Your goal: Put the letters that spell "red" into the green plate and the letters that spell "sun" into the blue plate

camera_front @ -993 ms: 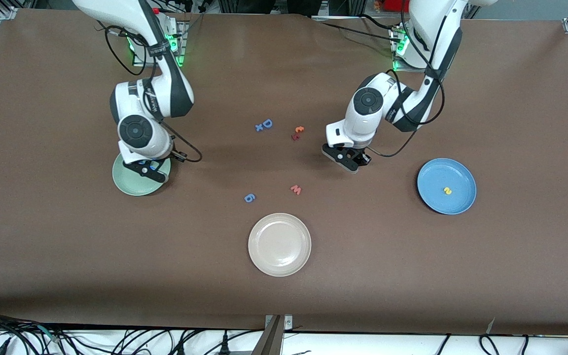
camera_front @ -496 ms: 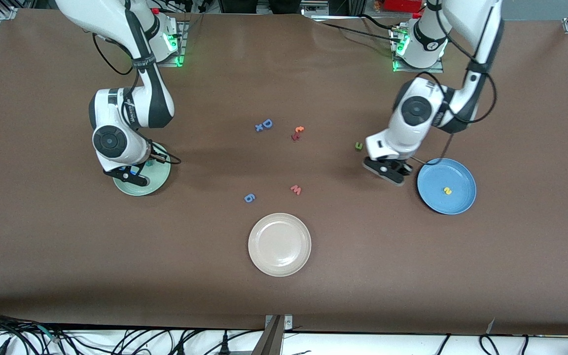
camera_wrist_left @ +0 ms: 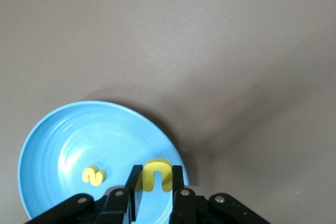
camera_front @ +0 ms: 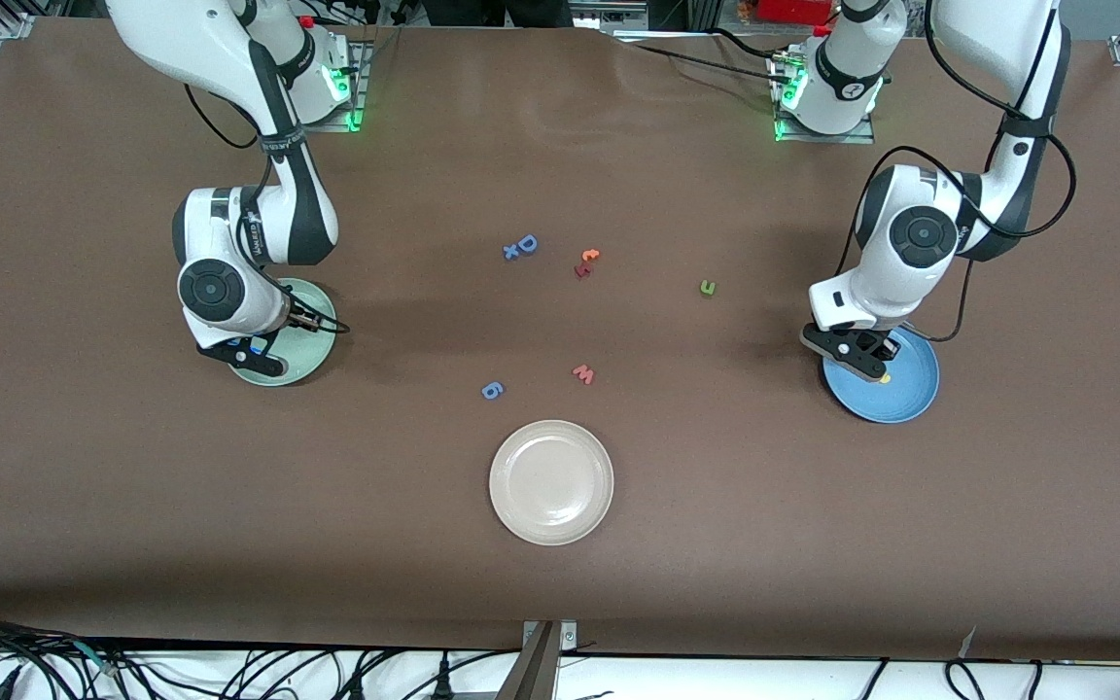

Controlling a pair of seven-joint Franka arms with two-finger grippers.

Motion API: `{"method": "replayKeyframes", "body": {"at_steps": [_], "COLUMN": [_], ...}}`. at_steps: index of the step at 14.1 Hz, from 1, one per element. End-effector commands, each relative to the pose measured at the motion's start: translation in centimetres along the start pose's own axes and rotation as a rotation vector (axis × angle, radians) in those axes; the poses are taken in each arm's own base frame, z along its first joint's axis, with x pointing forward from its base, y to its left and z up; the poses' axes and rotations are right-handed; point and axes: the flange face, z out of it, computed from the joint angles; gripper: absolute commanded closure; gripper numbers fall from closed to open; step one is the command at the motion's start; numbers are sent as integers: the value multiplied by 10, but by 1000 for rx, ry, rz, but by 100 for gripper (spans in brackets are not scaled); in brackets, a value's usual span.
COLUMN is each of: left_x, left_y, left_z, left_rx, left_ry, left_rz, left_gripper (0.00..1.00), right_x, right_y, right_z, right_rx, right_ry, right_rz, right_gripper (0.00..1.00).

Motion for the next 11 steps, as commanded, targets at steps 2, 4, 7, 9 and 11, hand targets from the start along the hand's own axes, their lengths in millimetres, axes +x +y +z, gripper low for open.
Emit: {"method": "replayKeyframes", "body": {"at_steps": [2,4,7,9,11], "left_x": [-18,-26,-28,-27,-28], "left_y": [-23,-38,-39,-37,-35], "left_z": [0,10,27,38,43], "left_rx": [-16,-11,-48,-52,-65], "left_ry": [-9,-20,-24,-23,-27], "left_rz": [-10,1,-18,-33,-51], "left_gripper": [96,95,92,65,41], "right_x": [-7,-10,-19,-25,-34], "right_y": [3,6,13,20,25], "right_z": [-51,-94,-175,-230,-272], "right_rx": [67,95,123,118,121], "right_ry": [14,5,-19,-41,-45], "right_rz": [-21,-36,-59,-68,-78], "right_gripper": [0,0,0,0,0]}}
